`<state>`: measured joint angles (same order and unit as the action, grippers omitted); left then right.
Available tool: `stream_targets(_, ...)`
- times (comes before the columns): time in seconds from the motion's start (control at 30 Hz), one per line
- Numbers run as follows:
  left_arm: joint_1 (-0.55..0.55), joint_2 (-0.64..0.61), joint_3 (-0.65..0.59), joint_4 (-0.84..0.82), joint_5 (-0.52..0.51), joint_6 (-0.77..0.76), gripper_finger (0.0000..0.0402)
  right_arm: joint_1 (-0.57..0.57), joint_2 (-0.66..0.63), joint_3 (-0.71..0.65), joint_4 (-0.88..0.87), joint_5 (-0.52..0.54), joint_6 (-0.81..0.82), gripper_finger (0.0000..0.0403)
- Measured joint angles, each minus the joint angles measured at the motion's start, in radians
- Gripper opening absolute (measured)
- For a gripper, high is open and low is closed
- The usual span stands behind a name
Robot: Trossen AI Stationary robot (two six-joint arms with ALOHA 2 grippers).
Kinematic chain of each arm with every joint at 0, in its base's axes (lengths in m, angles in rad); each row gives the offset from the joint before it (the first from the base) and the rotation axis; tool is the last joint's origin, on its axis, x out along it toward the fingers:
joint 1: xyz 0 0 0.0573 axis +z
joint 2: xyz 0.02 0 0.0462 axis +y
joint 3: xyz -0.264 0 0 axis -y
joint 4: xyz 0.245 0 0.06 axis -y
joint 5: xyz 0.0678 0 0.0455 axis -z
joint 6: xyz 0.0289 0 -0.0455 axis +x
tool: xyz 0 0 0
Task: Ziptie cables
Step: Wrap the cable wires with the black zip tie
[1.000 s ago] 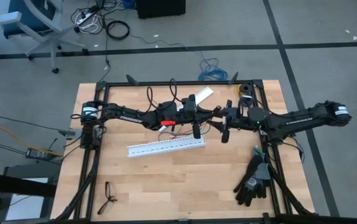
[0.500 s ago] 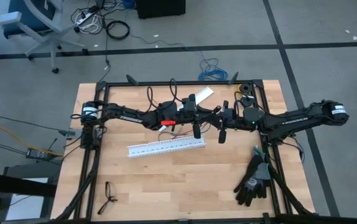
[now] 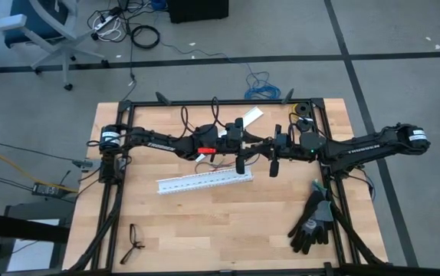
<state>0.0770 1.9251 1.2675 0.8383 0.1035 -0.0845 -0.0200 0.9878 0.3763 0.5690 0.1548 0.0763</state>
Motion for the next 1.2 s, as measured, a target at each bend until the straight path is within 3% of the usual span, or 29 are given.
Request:
stream_targets(0.17,0.003,0.0,0.0,0.001,0.003,0.002,0.0193,0.0,-0.017,0.0,-0.009,-0.001,0.0,0.0001)
stream_targets(0.33,0.014,-0.025,0.0,-0.029,0.002,0.068,0.0208,0.0,-0.099,0.0,-0.09,0.031,0.0,0.0001)
stream_targets(0.67,0.068,-0.221,-0.002,-0.461,-0.032,0.209,0.0208,-0.001,-0.414,0.003,-0.578,0.262,-0.004,0.0)
stream_targets(0.93,0.133,-0.363,-0.002,-0.785,-0.147,0.292,0.0208,-0.001,-0.55,0.223,-1.108,0.452,0.006,0.0)
stream_targets(1.2,0.177,-0.457,-0.119,-0.871,-0.177,0.285,0.0208,-0.016,-0.429,0.498,-1.407,0.532,-0.001,0.0)
